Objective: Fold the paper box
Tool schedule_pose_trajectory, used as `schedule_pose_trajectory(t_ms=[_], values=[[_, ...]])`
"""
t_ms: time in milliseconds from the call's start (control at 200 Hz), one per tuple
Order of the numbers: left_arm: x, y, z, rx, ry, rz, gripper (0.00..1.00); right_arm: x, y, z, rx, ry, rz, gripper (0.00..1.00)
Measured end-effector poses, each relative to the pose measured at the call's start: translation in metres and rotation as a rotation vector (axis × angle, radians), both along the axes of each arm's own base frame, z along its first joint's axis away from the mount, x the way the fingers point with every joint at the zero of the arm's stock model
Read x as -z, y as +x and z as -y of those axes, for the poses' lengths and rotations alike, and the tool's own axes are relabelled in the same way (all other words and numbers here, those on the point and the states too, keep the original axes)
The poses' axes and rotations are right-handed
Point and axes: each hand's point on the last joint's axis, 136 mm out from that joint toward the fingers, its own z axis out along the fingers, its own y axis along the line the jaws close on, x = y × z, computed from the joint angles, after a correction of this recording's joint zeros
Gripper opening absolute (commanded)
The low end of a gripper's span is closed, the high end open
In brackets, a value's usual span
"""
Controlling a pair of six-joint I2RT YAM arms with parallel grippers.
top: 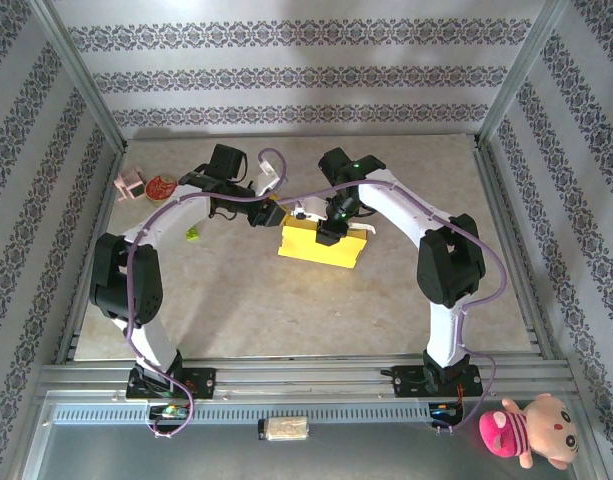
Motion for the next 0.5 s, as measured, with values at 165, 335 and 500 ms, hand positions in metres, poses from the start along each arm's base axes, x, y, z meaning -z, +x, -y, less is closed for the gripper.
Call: schedule_pose_trajectory(t_ms=[165, 335, 500], values=[[-0.0012, 0.0000, 0.0006, -0.003, -0.007, -0.005, 0.27, 0.0000, 0.0000, 0.0000, 0.002, -0.001, -0.003, 0.29], [-0.0031, 0.0034, 0.0017, -0.021, -0.020, -0.009, 0.22, 0.0000, -0.0002, 0.0001, 0.002, -0.001, -0.004, 0.28], [-0.0042, 0.0021, 0.0029, -0.023, -0.033, -0.025, 0.01, 0.0001, 0.0000, 0.0003, 0.007, -0.003, -0.006, 0.28]])
